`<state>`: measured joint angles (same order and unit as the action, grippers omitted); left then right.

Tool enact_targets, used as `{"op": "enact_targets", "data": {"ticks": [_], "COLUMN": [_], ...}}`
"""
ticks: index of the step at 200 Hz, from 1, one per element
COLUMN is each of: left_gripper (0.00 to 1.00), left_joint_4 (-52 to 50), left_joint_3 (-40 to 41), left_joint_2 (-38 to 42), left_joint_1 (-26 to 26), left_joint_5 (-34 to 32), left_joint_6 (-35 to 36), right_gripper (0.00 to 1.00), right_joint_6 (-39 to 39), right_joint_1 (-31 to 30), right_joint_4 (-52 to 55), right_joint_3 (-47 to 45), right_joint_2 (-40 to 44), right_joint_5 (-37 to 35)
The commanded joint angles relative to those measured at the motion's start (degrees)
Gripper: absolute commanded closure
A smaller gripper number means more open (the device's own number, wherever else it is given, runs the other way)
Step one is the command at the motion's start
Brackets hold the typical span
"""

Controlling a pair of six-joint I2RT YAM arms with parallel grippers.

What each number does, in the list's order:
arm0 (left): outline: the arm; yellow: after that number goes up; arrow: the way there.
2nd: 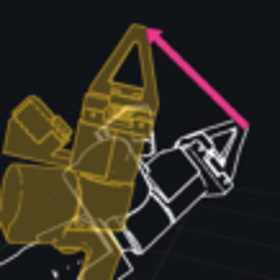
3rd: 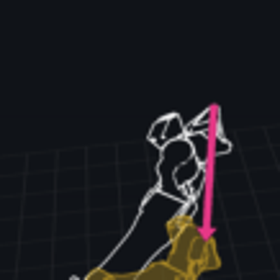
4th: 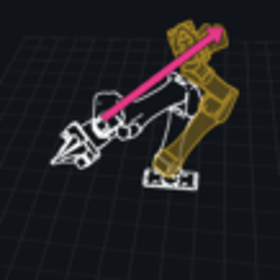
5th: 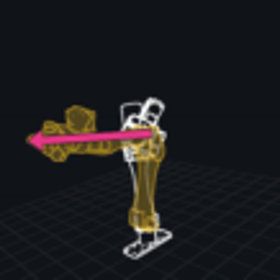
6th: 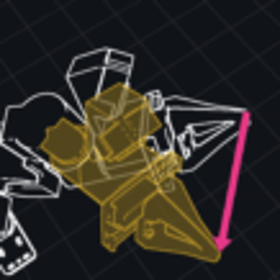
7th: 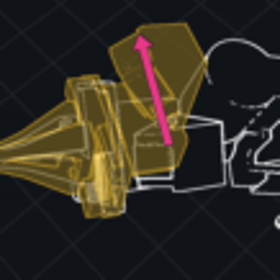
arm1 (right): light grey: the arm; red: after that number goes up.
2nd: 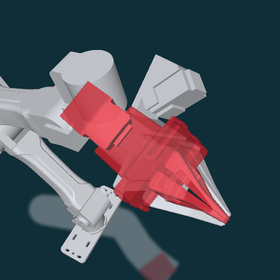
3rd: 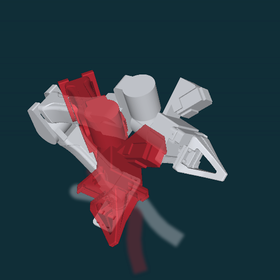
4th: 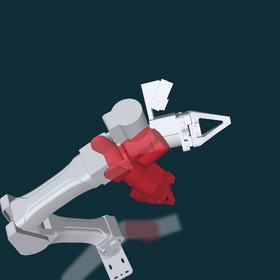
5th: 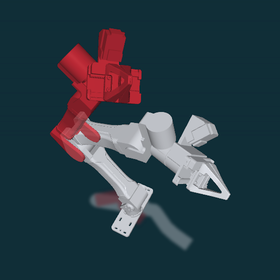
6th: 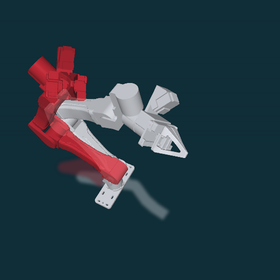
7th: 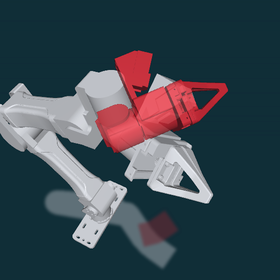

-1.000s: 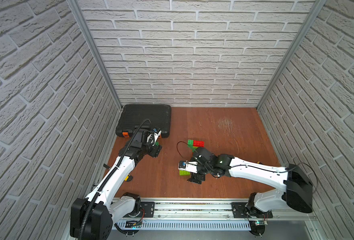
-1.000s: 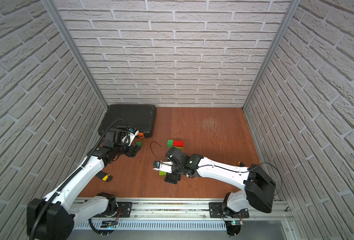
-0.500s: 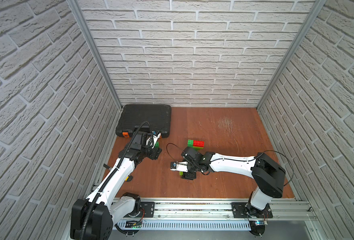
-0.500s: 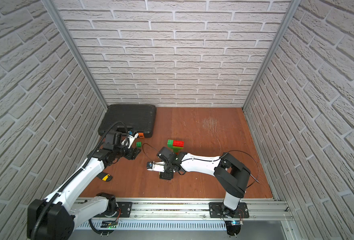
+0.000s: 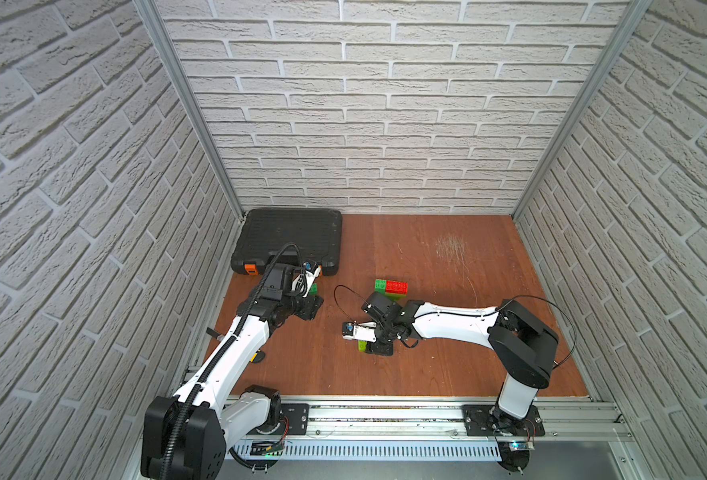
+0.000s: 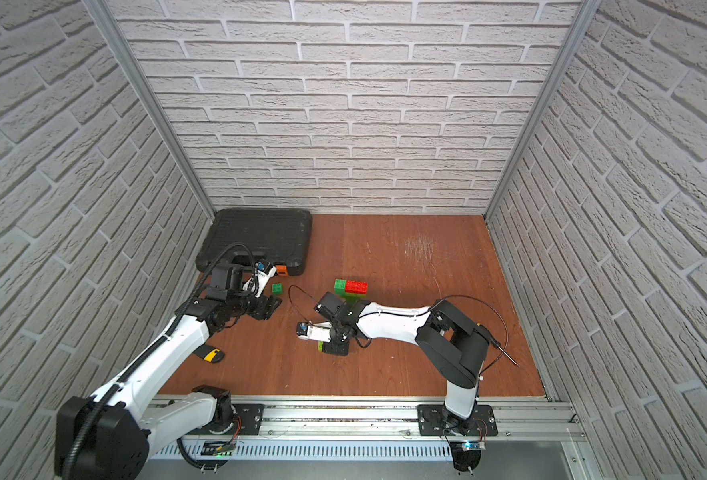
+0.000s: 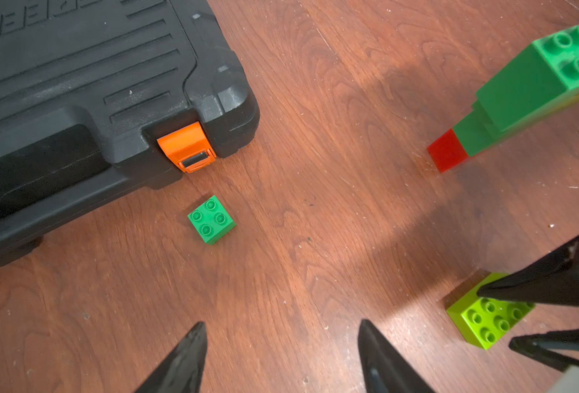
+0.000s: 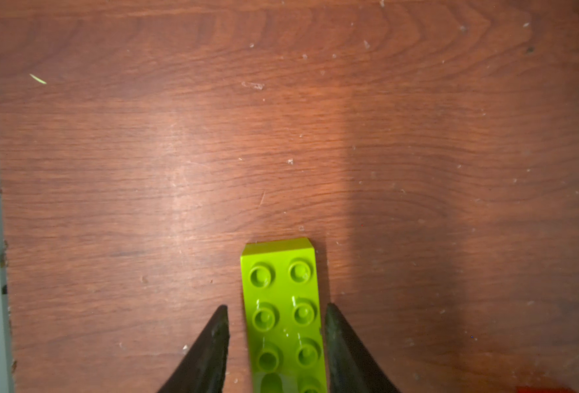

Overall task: Assemble a spoon with lego
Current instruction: Pick up the lego brick from the center of the board, then assemble the lego brick with the lego brick.

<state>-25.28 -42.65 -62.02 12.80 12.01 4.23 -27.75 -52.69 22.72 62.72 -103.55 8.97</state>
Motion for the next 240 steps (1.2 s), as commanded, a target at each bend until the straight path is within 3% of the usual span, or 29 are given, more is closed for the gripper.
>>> {"op": "enact_targets", "data": {"ticks": [1, 49, 75, 119, 146, 182, 240], "left_gripper": [0.31, 0.31, 0.31, 0.31, 0.32, 0.32, 0.33], "left_joint_4": [2.2, 2.2, 4.5, 21.5, 30.9, 41.3, 48.3], "left_joint_3": [0.6, 0.8, 1.6, 7.1, 8.0, 7.6, 4.8], "left_joint_2": [-0.5, -0.6, -0.1, -0.3, -4.4, -11.3, -19.7], "left_joint_1": [-0.5, -0.4, -0.4, 2.5, 5.3, 9.4, 12.3], "left_joint_5": [1.2, 1.2, 3.0, 7.9, 7.7, 8.0, 9.3], "left_joint_6": [-0.8, -1.1, -2.4, -13.3, -18.2, -22.8, -25.8], "right_gripper": [0.59, 0.77, 0.80, 0.80, 0.80, 0.81, 0.82], "right_joint_6": [0.4, 0.5, 1.0, -1.8, -6.1, -13.0, -15.4], "right_joint_1": [0.2, 0.3, 0.5, 4.6, 9.3, 16.0, 18.4], "right_joint_4": [0.4, 1.6, 4.9, 22.3, 31.6, 36.7, 36.7], "right_joint_3": [1.3, 1.8, 2.5, 11.2, 19.1, 27.5, 34.7], "right_joint_2": [-0.7, -0.3, 4.8, 18.5, 22.0, 18.4, 8.0], "right_joint_5": [0.2, -0.7, 0.0, 1.7, -1.2, -0.7, 1.5]}}
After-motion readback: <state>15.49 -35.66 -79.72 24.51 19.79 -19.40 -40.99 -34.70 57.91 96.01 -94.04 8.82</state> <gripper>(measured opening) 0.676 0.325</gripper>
